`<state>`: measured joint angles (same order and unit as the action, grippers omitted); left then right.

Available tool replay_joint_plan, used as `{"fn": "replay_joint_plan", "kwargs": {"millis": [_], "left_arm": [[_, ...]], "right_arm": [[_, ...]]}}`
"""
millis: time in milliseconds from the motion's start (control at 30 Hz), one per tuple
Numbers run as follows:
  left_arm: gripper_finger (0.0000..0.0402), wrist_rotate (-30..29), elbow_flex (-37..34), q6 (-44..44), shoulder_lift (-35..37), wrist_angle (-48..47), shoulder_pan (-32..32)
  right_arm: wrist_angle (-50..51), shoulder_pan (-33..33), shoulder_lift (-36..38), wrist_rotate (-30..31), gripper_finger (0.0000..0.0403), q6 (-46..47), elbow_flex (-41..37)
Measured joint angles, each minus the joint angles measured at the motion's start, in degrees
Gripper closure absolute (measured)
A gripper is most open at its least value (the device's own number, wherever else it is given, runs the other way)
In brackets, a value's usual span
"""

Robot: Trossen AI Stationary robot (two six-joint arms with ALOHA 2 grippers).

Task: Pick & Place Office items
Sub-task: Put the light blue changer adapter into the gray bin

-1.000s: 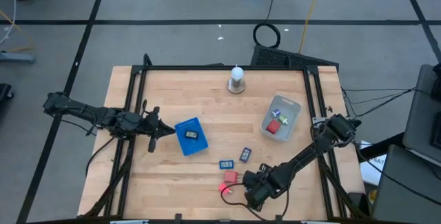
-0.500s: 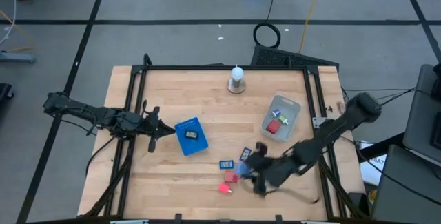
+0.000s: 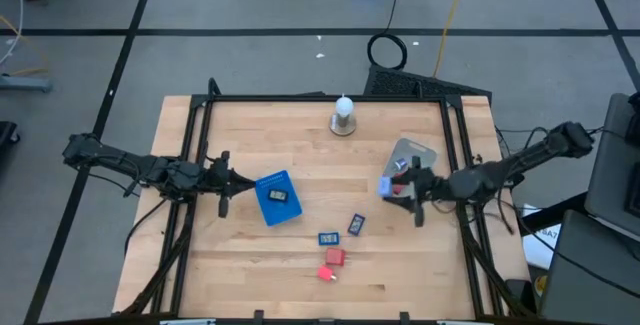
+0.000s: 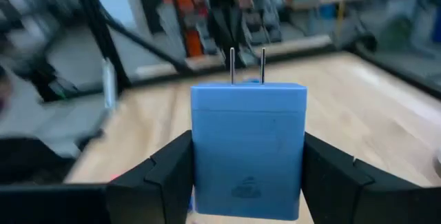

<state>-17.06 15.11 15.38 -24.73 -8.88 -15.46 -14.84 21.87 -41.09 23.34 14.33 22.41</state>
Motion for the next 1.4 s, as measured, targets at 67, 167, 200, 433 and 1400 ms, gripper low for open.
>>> {"fn": "replay_joint_plan", "kwargs": {"millis": [67, 167, 200, 433, 1400], "left_arm": [[0.0378, -0.1, 0.0, 0.01, 0.0, 0.15, 0.0], [0.0378, -1.48, 0.0, 0.17, 0.0, 0.17, 0.0], [0.0378, -1.84, 0.0, 0.15, 0.0, 0.17, 0.0], [0.0378, -2.49, 0.0, 1.89, 0.0, 0.17, 0.0], [0.0378, -2.57, 0.0, 3.16, 0.0, 0.11, 0.0]], "right_arm": [[-3.13, -1.84, 4.79, -2.98, 0.02, -0.24, -3.77], [-1.41, -2.67, 10.47, -3.93, 0.02, 0.1, -6.63], [0.28, -2.67, 11.78, -3.8, 0.02, 0.26, -6.75], [26.26, -3.72, 11.18, 6.34, 0.02, 6.97, 3.48], [55.05, -16.3, -19.1, -1.29, 0.02, 24.05, 9.97]]}}
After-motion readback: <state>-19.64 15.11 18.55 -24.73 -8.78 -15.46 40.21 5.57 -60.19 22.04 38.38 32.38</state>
